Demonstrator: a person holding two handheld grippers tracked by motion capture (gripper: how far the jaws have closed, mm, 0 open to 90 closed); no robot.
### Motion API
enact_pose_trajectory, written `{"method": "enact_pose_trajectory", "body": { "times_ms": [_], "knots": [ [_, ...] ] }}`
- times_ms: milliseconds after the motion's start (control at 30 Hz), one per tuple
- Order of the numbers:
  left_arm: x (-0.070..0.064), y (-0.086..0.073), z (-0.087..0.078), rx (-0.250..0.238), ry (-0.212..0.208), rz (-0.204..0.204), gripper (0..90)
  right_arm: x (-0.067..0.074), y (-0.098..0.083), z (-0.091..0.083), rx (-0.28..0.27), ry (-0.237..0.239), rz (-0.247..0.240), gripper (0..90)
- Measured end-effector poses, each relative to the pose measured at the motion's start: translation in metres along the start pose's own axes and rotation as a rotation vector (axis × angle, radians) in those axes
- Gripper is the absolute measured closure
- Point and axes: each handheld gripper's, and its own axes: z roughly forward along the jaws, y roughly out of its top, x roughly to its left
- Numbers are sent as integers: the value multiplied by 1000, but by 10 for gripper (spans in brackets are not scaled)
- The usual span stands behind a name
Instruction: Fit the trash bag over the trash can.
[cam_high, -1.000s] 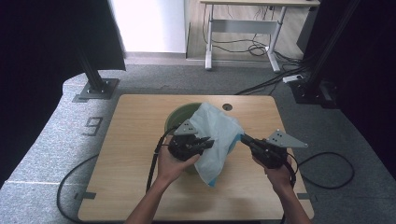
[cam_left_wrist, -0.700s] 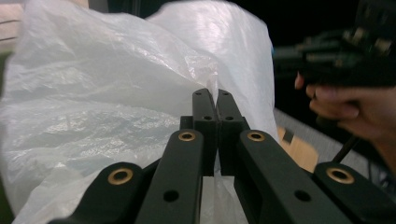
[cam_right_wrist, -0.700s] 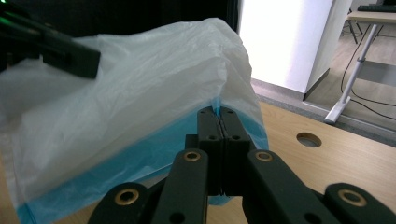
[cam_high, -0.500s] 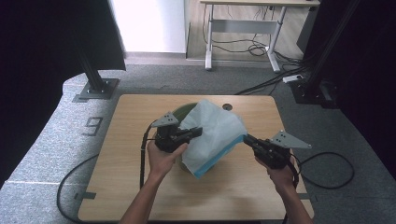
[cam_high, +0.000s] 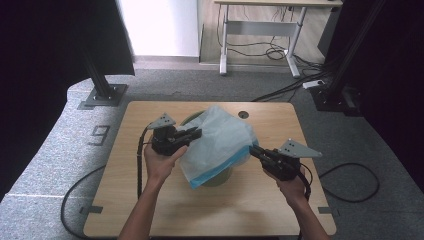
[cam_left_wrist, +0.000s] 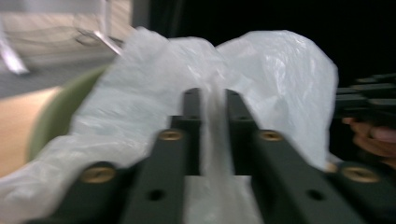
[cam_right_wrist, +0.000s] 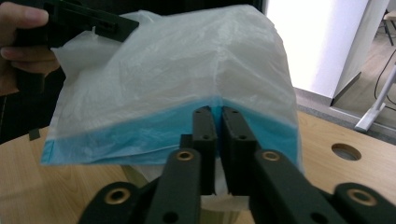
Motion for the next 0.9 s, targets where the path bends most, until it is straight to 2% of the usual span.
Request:
{"method": "enact_pose_trajectory", "body": {
  "times_ms": [100, 167, 300, 367, 533, 667, 833, 900],
  "knots": [
    [-5, 1, -7, -16, -5, 20, 542, 7, 7, 2, 12, -18, -33, 877],
    [-10, 1, -12, -16, 6, 36, 480, 9, 10, 2, 18, -21, -40, 877],
    [-22, 1, -18, 5, -17, 61, 400, 7, 12, 2, 29, -36, -20, 877],
    [-33, 0, -18, 10, 4, 86, 353, 5, 11, 3, 39, -46, -7, 877],
    [-53, 1, -15, 28, 29, 124, 292, 4, 9, 5, 58, -56, 2, 877],
    [-66, -3, -1, 82, 9, 154, 276, 3, 9, 6, 58, -58, 8, 877],
    [-69, -9, 20, 139, -5, 135, 240, 5, 9, 6, 56, -52, 9, 877],
    [-69, -11, 26, 148, 5, 135, 247, 5, 8, 7, 55, -50, 12, 877]
  ]
}}
